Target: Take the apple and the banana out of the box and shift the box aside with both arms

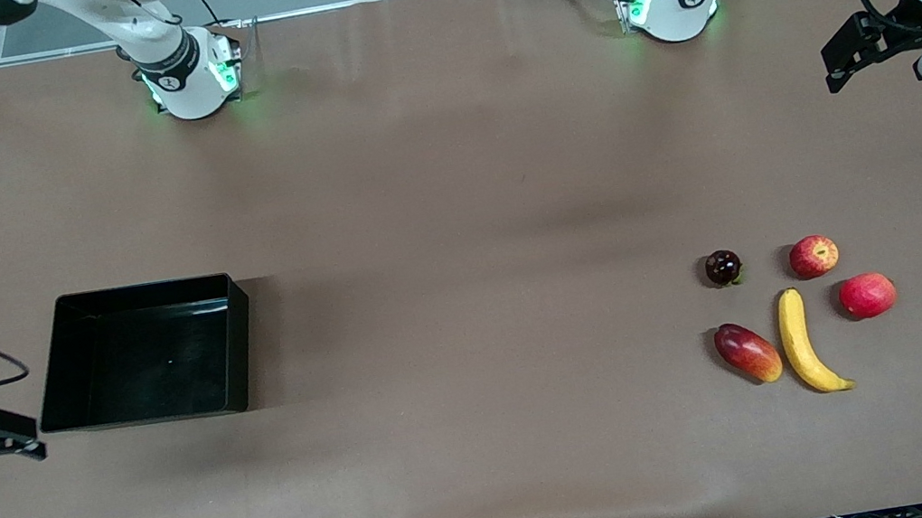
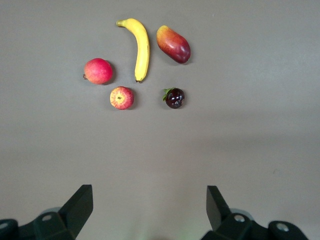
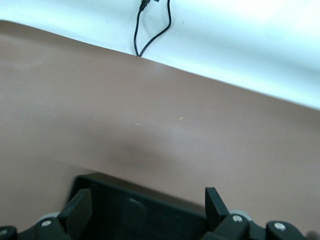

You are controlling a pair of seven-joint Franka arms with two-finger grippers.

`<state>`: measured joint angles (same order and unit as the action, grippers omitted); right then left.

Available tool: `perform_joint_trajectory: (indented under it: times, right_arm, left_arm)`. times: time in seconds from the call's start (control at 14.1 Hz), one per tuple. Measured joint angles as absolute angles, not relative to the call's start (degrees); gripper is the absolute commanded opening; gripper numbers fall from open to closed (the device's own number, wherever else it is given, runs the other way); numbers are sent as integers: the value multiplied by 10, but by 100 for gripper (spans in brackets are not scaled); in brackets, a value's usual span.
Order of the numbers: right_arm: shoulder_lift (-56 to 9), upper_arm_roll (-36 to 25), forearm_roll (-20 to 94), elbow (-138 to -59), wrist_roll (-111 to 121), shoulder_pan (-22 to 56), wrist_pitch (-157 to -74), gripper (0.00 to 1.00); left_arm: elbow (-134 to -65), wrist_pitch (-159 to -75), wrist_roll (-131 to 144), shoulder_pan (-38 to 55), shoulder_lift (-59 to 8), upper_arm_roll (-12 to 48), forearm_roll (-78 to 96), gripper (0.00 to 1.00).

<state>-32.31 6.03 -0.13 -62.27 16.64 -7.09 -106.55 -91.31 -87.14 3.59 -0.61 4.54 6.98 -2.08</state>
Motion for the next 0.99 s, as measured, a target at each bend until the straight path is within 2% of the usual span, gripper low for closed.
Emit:
perform_joint_trajectory:
  times: [0.43,0.99]
  right_arm:
    - [-215,55,-2,-628,111,-60,-862,100]
    - [-40,60,1,-832,-42,-57,-849,100]
  left_arm:
    - [-908,-851,36,-5,55,73,-21,100]
    - [-902,-843,36,-5,62,73,-21,100]
